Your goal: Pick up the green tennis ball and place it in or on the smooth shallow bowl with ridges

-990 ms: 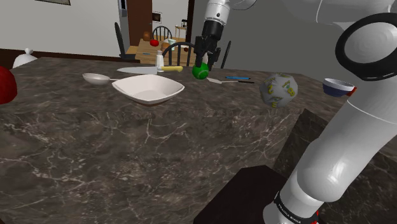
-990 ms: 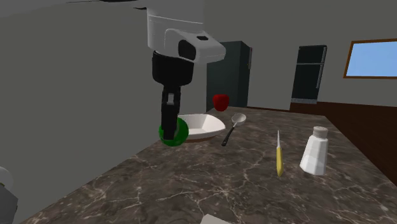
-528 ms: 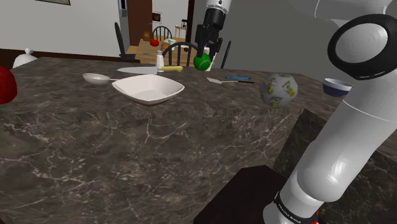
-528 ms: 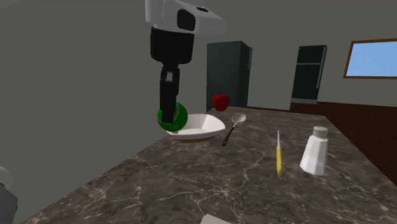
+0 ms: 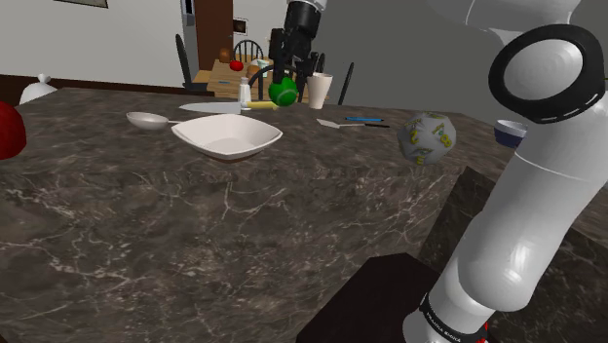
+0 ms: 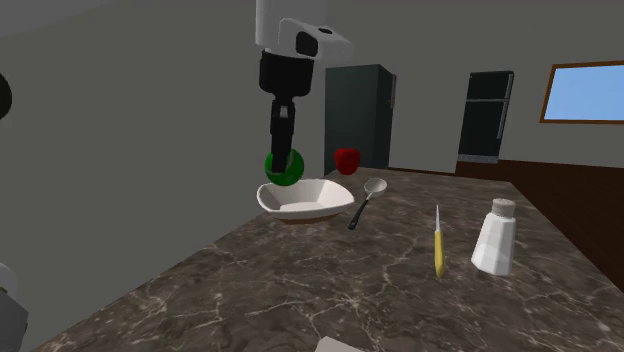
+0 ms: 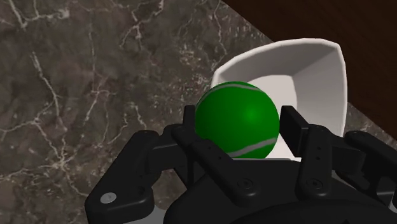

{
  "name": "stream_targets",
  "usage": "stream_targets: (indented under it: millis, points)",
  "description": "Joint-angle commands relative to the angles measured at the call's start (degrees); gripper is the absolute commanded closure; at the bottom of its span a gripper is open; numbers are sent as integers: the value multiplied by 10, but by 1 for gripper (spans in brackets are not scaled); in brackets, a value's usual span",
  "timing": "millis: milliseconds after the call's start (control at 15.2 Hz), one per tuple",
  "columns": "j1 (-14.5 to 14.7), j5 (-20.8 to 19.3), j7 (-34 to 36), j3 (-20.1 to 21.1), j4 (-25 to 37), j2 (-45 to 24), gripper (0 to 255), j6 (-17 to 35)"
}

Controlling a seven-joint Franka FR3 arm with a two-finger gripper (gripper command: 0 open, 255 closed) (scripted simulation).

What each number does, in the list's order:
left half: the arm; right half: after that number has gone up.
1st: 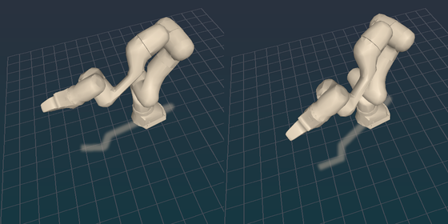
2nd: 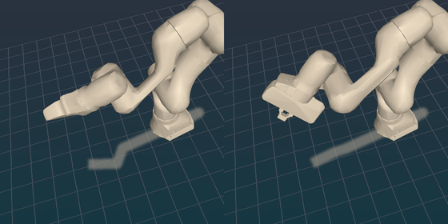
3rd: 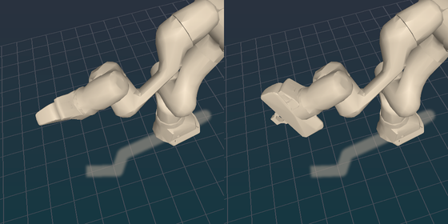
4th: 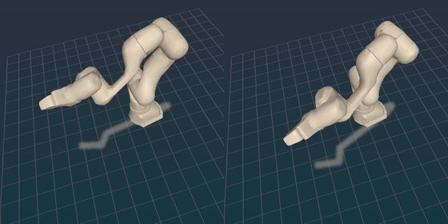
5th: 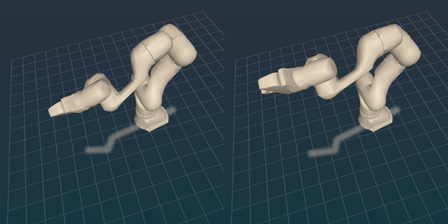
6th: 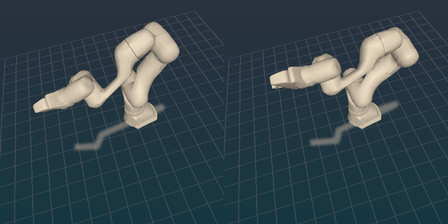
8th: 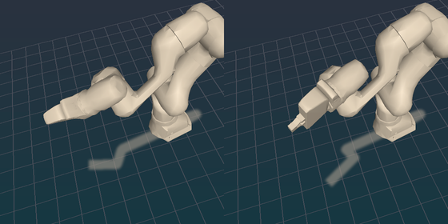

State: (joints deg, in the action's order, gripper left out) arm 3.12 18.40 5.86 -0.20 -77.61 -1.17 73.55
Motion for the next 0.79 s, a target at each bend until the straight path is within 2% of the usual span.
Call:
stream_targets:
  millis: [0, 330, 462, 726]
  points:
    - [14, 2, 28, 13, 22, -20, 255, 6]
    - [52, 0, 97, 44, 94, -77, 255, 13]
    - [74, -5, 135, 59, 151, -119, 255, 10]
    - [75, -5, 121, 58, 84, -95, 255, 51]
